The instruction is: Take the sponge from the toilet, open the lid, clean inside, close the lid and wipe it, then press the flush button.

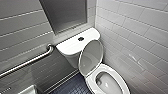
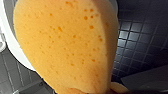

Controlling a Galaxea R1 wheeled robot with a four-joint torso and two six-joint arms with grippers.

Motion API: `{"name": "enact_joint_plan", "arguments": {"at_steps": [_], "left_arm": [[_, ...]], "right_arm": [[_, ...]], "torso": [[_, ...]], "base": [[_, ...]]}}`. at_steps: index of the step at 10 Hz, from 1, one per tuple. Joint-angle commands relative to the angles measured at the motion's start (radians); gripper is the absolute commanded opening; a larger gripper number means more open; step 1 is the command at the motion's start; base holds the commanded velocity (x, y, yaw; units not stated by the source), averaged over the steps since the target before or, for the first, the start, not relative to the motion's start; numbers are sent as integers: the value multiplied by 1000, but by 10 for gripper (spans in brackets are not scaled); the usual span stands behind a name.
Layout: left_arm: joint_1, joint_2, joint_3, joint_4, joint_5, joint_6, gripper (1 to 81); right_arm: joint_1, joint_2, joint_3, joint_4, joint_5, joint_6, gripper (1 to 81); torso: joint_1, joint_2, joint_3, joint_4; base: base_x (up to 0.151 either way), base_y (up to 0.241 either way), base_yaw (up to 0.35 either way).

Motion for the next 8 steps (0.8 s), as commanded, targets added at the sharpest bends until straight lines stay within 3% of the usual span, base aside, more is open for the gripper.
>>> {"name": "enact_joint_plan", "arguments": {"at_steps": [1, 3, 6, 7, 8], "left_arm": [[20, -18, 20, 10, 88, 1, 811], [11, -21, 26, 1, 89, -2, 811], [-3, -25, 26, -2, 91, -7, 811], [-9, -27, 26, -2, 91, -8, 811], [-12, -27, 27, -2, 91, -8, 811]], "right_arm": [[-73, -100, 14, -11, 69, 2, 10], [-182, -64, -79, -15, 74, -6, 10], [-337, 42, -262, -161, 87, -38, 10], [-371, 76, -309, -199, 106, -38, 10], [-393, 120, -369, -233, 123, -38, 10]], "torso": [[0, 0, 0, 0], [0, 0, 0, 0], [0, 0, 0, 0], [-64, 100, 0, 0], [-64, 100, 0, 0]], "base": [[0, 0, 0], [0, 0, 0], [0, 0, 0], [0, 0, 0], [0, 0, 0]]}}
